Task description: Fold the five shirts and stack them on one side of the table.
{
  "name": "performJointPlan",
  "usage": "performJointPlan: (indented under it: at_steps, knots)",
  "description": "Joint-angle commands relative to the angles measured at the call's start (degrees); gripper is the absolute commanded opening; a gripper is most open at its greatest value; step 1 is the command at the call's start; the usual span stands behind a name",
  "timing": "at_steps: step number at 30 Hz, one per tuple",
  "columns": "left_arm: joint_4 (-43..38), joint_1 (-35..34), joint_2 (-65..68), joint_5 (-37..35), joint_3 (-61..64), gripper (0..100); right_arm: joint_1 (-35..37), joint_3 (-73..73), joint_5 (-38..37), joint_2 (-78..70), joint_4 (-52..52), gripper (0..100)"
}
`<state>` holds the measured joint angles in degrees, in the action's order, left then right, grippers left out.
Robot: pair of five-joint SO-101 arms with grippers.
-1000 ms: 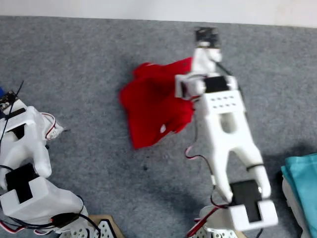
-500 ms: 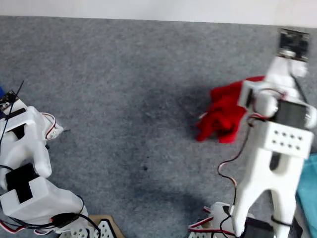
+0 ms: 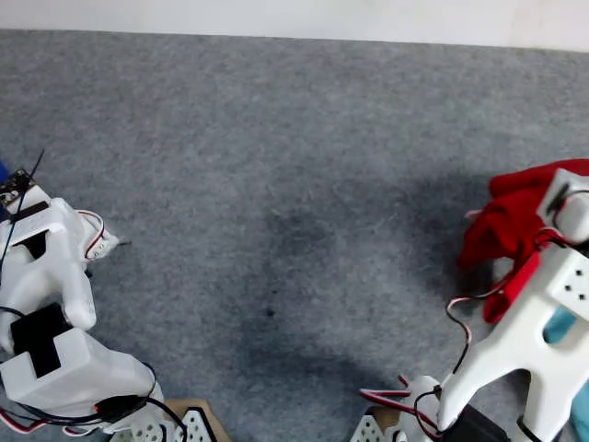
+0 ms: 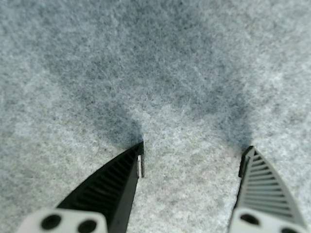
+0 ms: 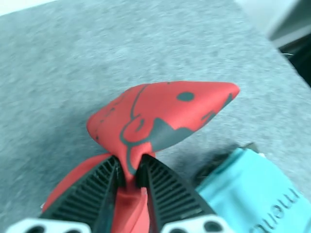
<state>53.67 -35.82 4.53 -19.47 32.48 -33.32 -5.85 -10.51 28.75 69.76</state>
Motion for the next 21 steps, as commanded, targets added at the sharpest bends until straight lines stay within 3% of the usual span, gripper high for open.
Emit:
performJointPlan:
  at_steps: [1, 21]
  knots:
    - [-0.62, 1.27, -2.33, -0.44, 0.13, 32, -4.26, 0.57, -2.64, 1.89, -1.80, 0.6]
    - [-0.53, 2.15, -2.33, -0.44, 0.13, 32, -33.45, 0.31, -18.46, 1.89, -1.45, 0.6]
